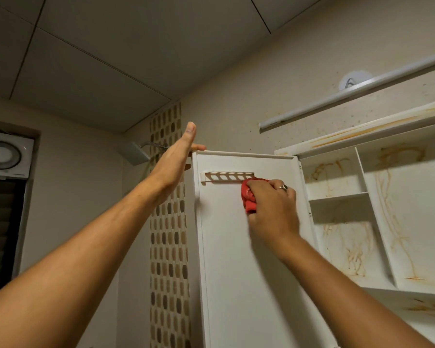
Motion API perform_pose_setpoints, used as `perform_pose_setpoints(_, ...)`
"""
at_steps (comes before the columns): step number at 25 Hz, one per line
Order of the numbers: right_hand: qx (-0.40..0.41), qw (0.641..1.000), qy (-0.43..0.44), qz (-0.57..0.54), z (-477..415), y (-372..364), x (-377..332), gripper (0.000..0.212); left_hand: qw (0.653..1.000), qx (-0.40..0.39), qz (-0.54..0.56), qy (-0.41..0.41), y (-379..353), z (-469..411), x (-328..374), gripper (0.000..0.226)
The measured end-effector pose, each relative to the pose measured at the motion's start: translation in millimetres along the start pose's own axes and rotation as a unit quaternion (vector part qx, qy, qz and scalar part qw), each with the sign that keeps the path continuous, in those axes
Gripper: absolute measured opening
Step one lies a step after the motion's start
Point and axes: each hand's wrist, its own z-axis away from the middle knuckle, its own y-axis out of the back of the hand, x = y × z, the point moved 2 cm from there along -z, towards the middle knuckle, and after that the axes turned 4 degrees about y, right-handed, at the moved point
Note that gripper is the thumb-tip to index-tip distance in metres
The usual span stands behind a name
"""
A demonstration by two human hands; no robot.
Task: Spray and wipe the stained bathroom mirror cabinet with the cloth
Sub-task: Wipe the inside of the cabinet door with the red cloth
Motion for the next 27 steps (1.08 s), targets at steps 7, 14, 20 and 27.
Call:
perform_pose_setpoints(7, 0.076, 0.983, 0.147, -0.075, 6.8, -12.2, -95.8, 0.048, 1.000, 0.006, -0.015, 0.018, 0.3, -4.9, -3.5, 0.087)
perform_pose_setpoints(14, 0.056, 0.998, -0.007, -0.034, -4.5, -10.2, -48.4, 0.037, 0.999, 0.009, -0.041, 0.022, 0.6, -5.1, 0.4, 0.114)
perform_pose_setpoints(20, 0.043, 0.990, 0.086, -0.104, 5.8, -16.0, -41.6, 0.067, 0.999, 0.017, -0.029, 0.017, 0.3, -7.3, -4.4, 0.107)
perform_pose_setpoints(27, 0.038, 0.993, 0.002, -0.114, 5.2, -21.9, -45.3, 0.075, 0.999, 0.019, -0.042, 0.006, -0.4, -6.5, -3.9, 0.105)
